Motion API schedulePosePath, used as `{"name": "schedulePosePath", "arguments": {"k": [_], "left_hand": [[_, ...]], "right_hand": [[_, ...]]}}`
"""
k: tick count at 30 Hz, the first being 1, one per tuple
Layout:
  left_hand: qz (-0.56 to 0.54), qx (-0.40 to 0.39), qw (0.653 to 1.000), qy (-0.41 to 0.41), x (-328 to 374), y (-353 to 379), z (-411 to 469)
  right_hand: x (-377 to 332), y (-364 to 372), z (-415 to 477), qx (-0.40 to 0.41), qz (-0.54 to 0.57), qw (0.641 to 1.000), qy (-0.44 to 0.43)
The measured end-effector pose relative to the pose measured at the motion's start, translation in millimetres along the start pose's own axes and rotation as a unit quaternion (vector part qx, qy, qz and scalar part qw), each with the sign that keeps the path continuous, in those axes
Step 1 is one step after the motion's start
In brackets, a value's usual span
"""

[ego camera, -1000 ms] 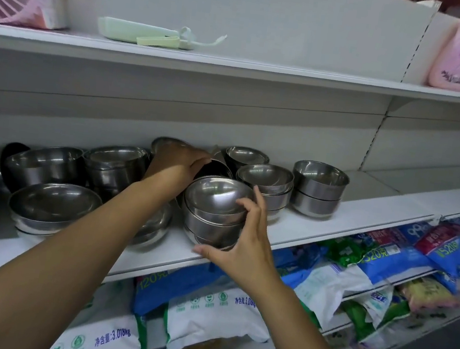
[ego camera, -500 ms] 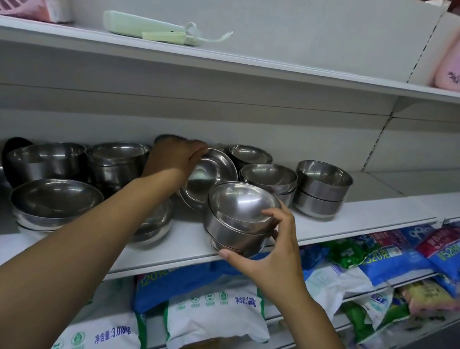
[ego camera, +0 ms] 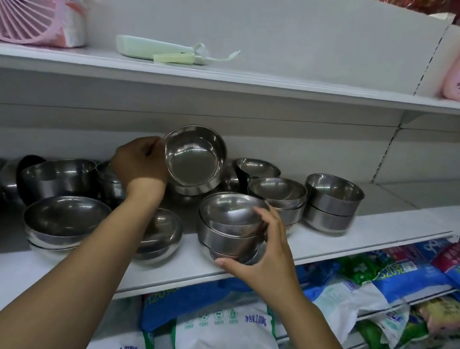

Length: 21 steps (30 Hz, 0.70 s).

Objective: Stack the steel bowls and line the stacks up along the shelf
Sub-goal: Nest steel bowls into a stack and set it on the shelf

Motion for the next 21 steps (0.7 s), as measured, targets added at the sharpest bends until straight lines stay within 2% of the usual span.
{"name": "schedulePosePath", "arguments": {"k": [4,9,13,17,21], "left_hand": [[-0.133,0.016,0.985,-0.111,-14,-7,-8],[-0.205,0.031,0.959,-0.193,-18,-11,-23],[-0.206,0.011,0.959,-0.196,-2,-10,-39],[-0.212,-0.008,0.964,-0.163,29,1,-50],[-0.209,-0.05,0.966,-0.143,59,32,-62]], "right_hand": [[-2,17,9,0.005,0.009,1.0,-0.007],[-1,28,14,0.018,0.035,0.999,-0.01],[1,17,7,0.051,0.113,0.992,-0.004],[-15,-24,8,0.103,0.176,0.979,-0.014],[-40,-63,29,0.075,0.175,0.981,-0.044]]}}
Point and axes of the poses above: each hand's wrist, its own z-axis towards the middle knuckle, its own y-axis out of the palm, x = y × z, the point moved 9 cm from there along z, towards the middle knuckle, and after that the axes turned 9 degrees about y, right-handed, at the moved point
